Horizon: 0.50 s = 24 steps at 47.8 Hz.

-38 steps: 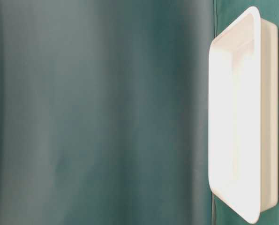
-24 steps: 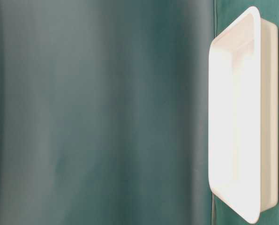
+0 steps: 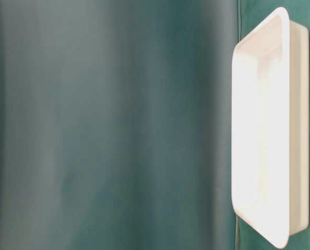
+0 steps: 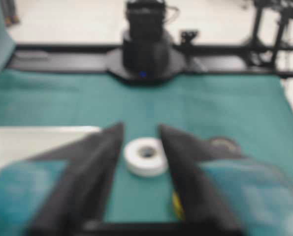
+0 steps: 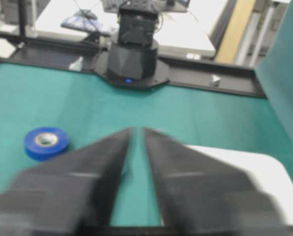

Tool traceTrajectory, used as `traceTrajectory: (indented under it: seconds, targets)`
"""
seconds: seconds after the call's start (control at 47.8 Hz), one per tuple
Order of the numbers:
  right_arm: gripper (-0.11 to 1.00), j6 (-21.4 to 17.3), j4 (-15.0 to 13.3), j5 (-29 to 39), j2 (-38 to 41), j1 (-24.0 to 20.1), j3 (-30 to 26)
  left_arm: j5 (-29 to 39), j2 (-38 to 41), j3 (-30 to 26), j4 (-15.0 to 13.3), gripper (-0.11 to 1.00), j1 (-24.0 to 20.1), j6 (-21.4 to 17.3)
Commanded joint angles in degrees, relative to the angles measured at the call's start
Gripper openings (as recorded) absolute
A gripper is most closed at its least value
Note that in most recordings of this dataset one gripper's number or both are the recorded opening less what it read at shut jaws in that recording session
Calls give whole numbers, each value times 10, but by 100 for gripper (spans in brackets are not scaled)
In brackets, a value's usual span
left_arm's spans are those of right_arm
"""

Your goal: Pick up the tape from a random location and place it into the white case.

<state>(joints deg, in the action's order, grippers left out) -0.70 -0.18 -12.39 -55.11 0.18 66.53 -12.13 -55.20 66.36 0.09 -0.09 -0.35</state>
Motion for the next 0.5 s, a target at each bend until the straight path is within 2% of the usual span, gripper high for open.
traceTrajectory:
  seconds: [0.0, 0.105, 0.167, 0.481]
  targets:
    - [47, -2, 3, 4, 4, 1, -18, -3, 4, -14, 0, 56, -1, 0]
    - [78, -1, 3, 15, 7, 1, -22, 0, 4, -14, 0, 86, -1, 1]
    - [89, -1, 3, 19, 9, 1, -25, 2, 4, -14, 0, 97, -1, 2]
    - [90, -1, 3, 25, 14, 1, -30, 4, 6, -14, 0, 98, 1, 9]
